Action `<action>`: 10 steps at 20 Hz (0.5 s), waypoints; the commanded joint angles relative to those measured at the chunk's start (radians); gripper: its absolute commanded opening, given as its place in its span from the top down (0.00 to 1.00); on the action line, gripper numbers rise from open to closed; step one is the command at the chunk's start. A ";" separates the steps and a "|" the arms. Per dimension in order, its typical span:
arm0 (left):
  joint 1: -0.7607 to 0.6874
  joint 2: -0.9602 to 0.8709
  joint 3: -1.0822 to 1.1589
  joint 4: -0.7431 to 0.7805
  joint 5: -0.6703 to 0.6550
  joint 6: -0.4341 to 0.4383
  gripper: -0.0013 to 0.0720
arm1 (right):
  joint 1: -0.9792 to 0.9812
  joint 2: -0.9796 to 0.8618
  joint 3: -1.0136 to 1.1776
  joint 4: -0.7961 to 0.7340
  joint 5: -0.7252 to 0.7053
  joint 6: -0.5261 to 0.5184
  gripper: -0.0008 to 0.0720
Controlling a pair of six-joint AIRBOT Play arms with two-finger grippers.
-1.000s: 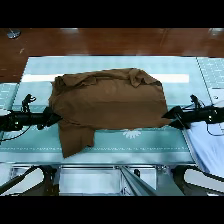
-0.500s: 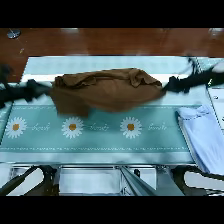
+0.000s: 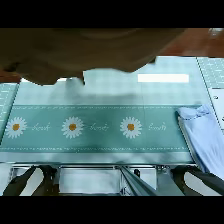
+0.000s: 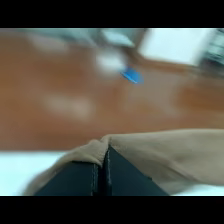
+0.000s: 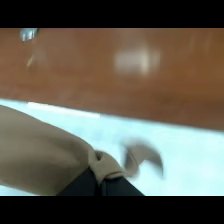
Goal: Fold the shirts.
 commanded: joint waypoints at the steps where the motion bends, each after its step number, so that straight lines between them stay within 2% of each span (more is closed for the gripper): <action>1: 0.000 0.183 0.108 0.314 -0.025 -0.046 0.95 | 0.002 0.211 -0.022 -0.076 0.040 -0.005 0.95; 3: -0.066 0.275 0.108 0.489 -0.037 -0.094 0.95 | 0.002 0.290 -0.023 -0.098 0.087 -0.005 0.95; 5: -0.197 0.339 0.108 0.598 -0.058 -0.094 0.95 | 0.002 0.349 -0.023 -0.111 0.129 -0.005 0.95; 6: -0.264 0.358 0.108 0.648 -0.079 -0.095 0.95 | 0.002 0.370 -0.023 -0.122 0.155 -0.004 0.95; 8: -0.374 0.369 0.098 0.779 -0.145 -0.156 0.95 | 0.002 0.393 -0.023 -0.128 0.222 0.007 0.95; 10: -0.429 0.365 0.026 0.837 -0.168 -0.162 0.95 | 0.002 0.392 -0.040 -0.124 0.276 0.014 0.95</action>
